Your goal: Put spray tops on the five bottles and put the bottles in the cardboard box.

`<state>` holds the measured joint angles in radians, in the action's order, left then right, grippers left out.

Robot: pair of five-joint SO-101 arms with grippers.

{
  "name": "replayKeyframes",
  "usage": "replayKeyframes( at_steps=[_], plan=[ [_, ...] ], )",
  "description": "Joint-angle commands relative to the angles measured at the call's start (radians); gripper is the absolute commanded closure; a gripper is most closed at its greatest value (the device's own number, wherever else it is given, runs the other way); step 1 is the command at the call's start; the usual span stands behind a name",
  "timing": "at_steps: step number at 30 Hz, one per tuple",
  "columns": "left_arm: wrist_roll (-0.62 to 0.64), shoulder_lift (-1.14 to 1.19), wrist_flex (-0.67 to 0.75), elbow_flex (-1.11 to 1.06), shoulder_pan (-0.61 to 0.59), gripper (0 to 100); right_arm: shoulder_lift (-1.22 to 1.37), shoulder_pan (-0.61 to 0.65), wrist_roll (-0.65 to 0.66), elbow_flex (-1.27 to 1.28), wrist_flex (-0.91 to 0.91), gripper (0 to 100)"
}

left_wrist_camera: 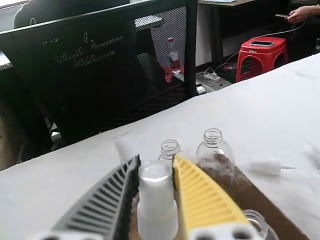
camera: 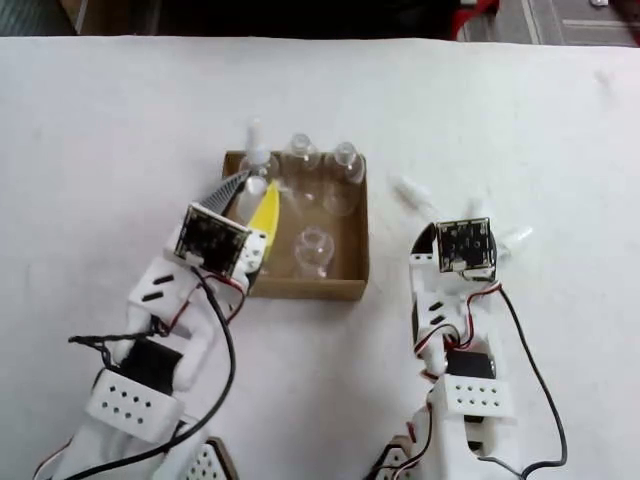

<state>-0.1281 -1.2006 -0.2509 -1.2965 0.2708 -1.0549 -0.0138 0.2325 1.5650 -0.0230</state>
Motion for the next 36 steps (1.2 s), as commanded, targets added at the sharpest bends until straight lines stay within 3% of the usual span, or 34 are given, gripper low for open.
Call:
replayKeyframes(
  at_steps=[1, 16, 22, 25, 36],
  plan=[
    [0.012, 0.001, 0.034, -0.009, -0.077, 98, -0.005, 0.007, 0.009, -0.005, 0.024, 77.2],
    [0.015, 0.001, 0.026, -0.037, -0.079, 97, -0.005, 0.007, 0.009, -0.005, 0.024, 77.2],
    [0.049, 0.001, 0.034, -0.066, -0.05, 86, -0.005, 0.007, 0.009, -0.005, 0.024, 77.2],
    [0.115, 0.001, 0.034, -0.068, -0.054, 86, -0.005, 0.007, 0.009, -0.005, 0.024, 77.2],
    [0.118, -0.002, 0.034, -0.058, -0.059, 86, -0.005, 0.007, 0.009, -0.005, 0.024, 77.2]
  ],
)
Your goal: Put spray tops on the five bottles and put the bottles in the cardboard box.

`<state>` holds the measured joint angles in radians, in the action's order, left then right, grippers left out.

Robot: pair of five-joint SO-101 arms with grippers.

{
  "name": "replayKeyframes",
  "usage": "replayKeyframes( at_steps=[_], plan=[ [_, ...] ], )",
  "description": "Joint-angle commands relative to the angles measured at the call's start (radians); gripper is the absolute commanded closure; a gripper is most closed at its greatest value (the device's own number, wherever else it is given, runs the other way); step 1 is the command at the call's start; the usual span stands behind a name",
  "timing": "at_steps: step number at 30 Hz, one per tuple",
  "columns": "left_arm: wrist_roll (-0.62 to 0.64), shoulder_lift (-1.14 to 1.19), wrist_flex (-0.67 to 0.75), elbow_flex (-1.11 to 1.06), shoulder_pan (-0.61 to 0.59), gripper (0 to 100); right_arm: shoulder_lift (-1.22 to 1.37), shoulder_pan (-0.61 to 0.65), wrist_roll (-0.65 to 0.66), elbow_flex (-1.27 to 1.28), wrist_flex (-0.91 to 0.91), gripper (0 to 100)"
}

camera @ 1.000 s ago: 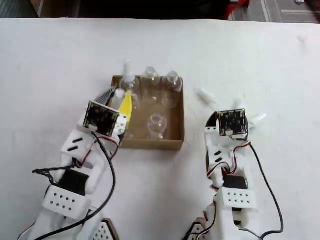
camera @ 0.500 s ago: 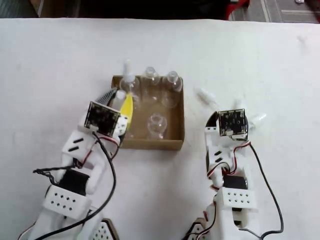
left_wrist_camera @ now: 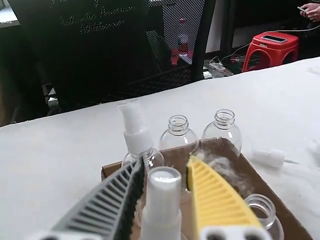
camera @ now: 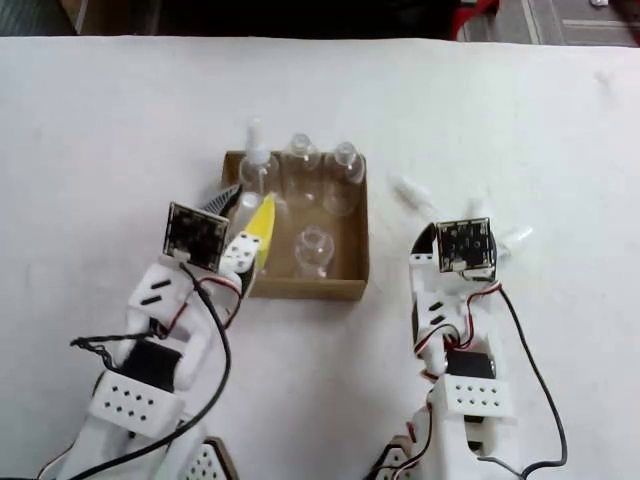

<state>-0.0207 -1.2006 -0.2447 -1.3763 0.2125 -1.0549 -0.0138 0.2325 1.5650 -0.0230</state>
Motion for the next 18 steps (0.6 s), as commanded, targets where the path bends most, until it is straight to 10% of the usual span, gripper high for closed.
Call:
replayKeyframes(
  at_steps=[1, 13, 18],
  plan=[
    [0.011, -0.015, 0.021, 0.031, -0.012, 86, -0.005, 0.007, 0.009, -0.005, 0.024, 77.2],
    [0.011, -0.524, -0.505, 0.265, -0.042, 84, -0.005, 0.007, 0.009, -0.005, 0.024, 77.2],
    [0.018, -0.639, -0.752, 0.304, -0.237, 79, -0.01, 0.007, 0.009, -0.005, 0.024, 77.2]
  ],
)
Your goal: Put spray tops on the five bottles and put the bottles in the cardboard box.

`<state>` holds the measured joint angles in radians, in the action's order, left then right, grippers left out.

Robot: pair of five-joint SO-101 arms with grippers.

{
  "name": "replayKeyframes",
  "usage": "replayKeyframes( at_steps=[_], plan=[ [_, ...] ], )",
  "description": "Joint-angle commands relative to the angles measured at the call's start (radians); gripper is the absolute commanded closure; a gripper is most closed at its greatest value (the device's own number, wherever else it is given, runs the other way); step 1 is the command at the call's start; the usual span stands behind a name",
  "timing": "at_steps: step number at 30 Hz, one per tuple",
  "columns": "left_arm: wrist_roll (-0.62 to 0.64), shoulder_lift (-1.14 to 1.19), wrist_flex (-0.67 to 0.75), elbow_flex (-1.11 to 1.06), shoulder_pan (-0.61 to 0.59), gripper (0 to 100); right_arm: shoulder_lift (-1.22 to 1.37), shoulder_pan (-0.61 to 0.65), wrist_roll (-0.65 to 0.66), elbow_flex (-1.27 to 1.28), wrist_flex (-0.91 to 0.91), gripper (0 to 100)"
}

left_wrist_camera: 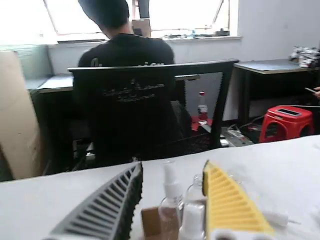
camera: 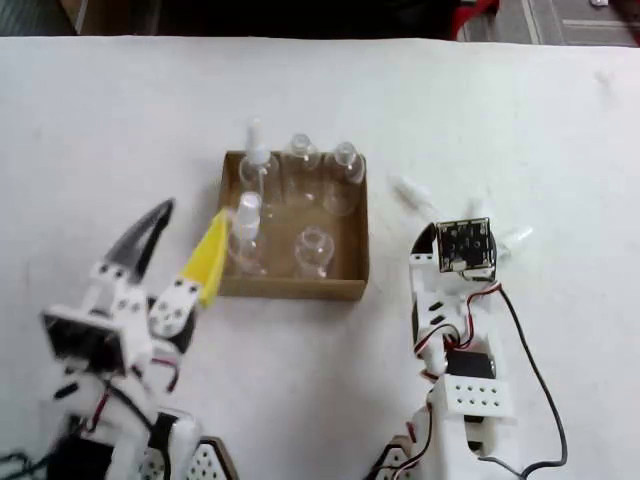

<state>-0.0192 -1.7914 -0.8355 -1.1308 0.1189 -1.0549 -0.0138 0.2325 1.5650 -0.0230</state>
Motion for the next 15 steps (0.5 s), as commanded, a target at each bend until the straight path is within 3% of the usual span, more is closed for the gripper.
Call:
replayKeyframes(
  at_steps=[1, 8, 13, 15],
  plan=[
    [0.017, -0.042, -0.17, 0.041, -0.182, 79, -0.012, 0.007, 0.009, -0.005, 0.022, 77.2],
    [0.025, -0.033, -0.041, -0.193, -0.325, 80, -0.013, 0.007, 0.009, -0.005, 0.019, 77.2],
    [0.054, -0.033, 0.137, -0.348, -0.328, 98, -0.015, 0.007, 0.009, -0.005, 0.019, 77.2],
    [0.054, -0.033, 0.149, -0.365, -0.326, 97, -0.015, 0.007, 0.009, -0.005, 0.019, 77.2]
  ],
)
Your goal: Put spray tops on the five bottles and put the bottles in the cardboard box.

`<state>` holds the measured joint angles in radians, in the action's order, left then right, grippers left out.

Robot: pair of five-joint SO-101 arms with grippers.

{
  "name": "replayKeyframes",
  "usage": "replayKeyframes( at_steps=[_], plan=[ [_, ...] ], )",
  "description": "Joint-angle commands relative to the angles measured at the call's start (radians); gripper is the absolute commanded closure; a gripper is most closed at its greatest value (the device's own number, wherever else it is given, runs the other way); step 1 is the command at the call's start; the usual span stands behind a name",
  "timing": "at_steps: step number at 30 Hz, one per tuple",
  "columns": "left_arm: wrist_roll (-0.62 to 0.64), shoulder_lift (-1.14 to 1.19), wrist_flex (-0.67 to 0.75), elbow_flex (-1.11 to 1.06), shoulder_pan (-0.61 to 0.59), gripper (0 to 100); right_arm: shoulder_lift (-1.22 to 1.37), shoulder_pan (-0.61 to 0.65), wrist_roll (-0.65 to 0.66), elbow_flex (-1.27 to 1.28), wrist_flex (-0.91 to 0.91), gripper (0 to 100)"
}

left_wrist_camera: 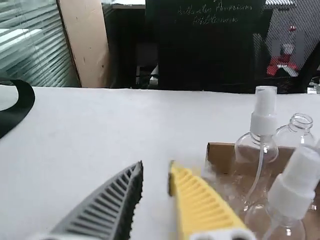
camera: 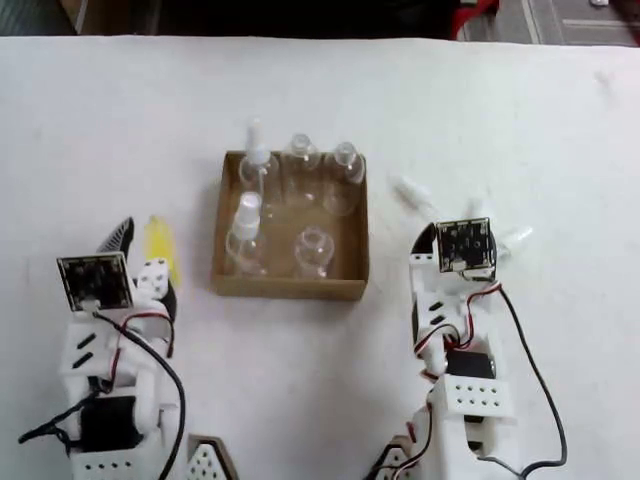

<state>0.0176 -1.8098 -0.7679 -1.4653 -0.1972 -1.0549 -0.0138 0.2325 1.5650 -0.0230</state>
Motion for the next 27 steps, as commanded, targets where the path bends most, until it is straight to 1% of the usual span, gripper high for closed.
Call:
replayKeyframes(
  at_steps=[1, 4, 10, 12, 15, 16, 20, 22, 23, 25, 26, 27],
  plan=[
    [0.017, -0.015, 0.08, -0.032, -0.01, 96, -0.015, 0.007, 0.009, -0.005, 0.019, 77.2],
    [0.017, -0.015, 0.08, -0.035, -0.01, 98, -0.013, 0.007, 0.009, -0.005, 0.019, 77.2],
    [0.015, -0.015, 0.087, -0.058, -0.008, 98, -0.015, 0.007, 0.009, -0.005, 0.019, 77.5],
    [0.015, -0.015, 0.087, -0.063, -0.008, 98, -0.01, 0.007, 0.009, -0.005, 0.018, 82.4],
    [0.018, -0.015, 0.087, -0.064, -0.008, 98, -0.015, -0.002, 0.009, -0.005, 0.022, 98.0],
    [0.02, -0.015, 0.087, -0.064, -0.008, 98, -0.015, -0.002, 0.009, -0.006, 0.024, 98.9],
    [0.021, -0.015, 0.087, -0.064, -0.008, 98, -0.015, -0.002, 0.0, -0.006, 0.021, 85.5],
    [0.021, -0.015, 0.087, -0.069, -0.008, 98, -0.015, -0.002, 0.0, -0.006, 0.016, 80.5],
    [0.018, -0.015, 0.095, -0.078, -0.008, 98, -0.015, -0.002, 0.0, -0.005, 0.007, 82.1],
    [0.015, -0.015, 0.153, -0.112, -0.008, 98, -0.015, 0.001, 0.012, -0.012, -0.015, 94.7],
    [0.015, -0.015, 0.19, -0.133, -0.008, 98, -0.016, -0.002, 0.029, -0.021, -0.004, 99.4],
    [0.014, -0.015, 0.218, -0.152, -0.008, 98, -0.016, -0.007, 0.046, -0.023, -0.001, 97.2]
  ],
)
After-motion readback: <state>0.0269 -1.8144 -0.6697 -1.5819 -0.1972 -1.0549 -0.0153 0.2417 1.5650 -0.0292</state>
